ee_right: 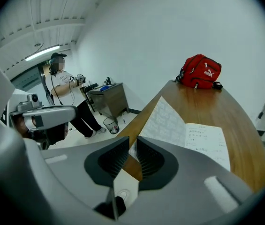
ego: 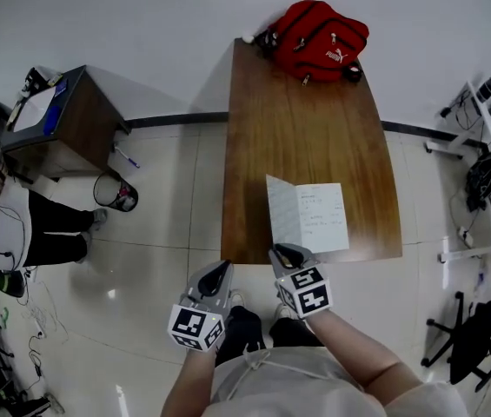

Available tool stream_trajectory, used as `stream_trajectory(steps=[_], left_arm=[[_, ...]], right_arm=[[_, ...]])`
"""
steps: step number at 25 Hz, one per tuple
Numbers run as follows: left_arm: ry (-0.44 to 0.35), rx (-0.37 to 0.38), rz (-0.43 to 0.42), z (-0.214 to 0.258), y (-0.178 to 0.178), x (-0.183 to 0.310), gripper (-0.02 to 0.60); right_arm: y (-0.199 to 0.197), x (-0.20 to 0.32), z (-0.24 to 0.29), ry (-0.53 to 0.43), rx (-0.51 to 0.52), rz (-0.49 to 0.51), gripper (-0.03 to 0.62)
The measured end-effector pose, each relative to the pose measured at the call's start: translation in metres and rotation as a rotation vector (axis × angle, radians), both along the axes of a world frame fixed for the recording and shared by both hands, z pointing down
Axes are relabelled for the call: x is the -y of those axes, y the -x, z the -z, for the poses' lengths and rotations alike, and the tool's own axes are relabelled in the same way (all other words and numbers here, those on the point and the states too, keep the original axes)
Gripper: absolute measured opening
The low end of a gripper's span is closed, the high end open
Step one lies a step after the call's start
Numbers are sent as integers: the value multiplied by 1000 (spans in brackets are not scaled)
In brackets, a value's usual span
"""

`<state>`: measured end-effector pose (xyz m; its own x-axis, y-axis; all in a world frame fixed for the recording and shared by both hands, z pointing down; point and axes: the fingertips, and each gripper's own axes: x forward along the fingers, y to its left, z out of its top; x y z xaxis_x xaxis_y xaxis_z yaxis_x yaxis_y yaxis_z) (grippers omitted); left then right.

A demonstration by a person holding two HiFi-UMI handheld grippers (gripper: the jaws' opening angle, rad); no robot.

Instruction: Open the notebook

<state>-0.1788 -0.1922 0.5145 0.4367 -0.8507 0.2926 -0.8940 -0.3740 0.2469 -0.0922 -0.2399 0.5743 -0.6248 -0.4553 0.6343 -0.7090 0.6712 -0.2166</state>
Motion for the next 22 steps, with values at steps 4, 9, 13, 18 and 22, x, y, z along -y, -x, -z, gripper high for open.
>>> stream_trajectory(steps=[4, 9, 13, 18, 22], left_arm=[[14, -10, -10, -5, 12, 0, 5], [13, -13, -52, -6, 9, 8, 5], [-9, -16, -86, 3, -5, 16, 5], [-21, -9, -117, 10, -26, 15, 5], [-6, -7, -107, 6, -34, 11, 5]], right_arm=[[12, -1, -16, 79, 45, -30, 81], [2, 5, -14, 96, 85, -89, 142], [-12, 9, -5, 82, 142, -119, 147], [6, -2, -31, 147, 142, 32, 300], [8, -12, -24, 161, 209, 50, 413]])
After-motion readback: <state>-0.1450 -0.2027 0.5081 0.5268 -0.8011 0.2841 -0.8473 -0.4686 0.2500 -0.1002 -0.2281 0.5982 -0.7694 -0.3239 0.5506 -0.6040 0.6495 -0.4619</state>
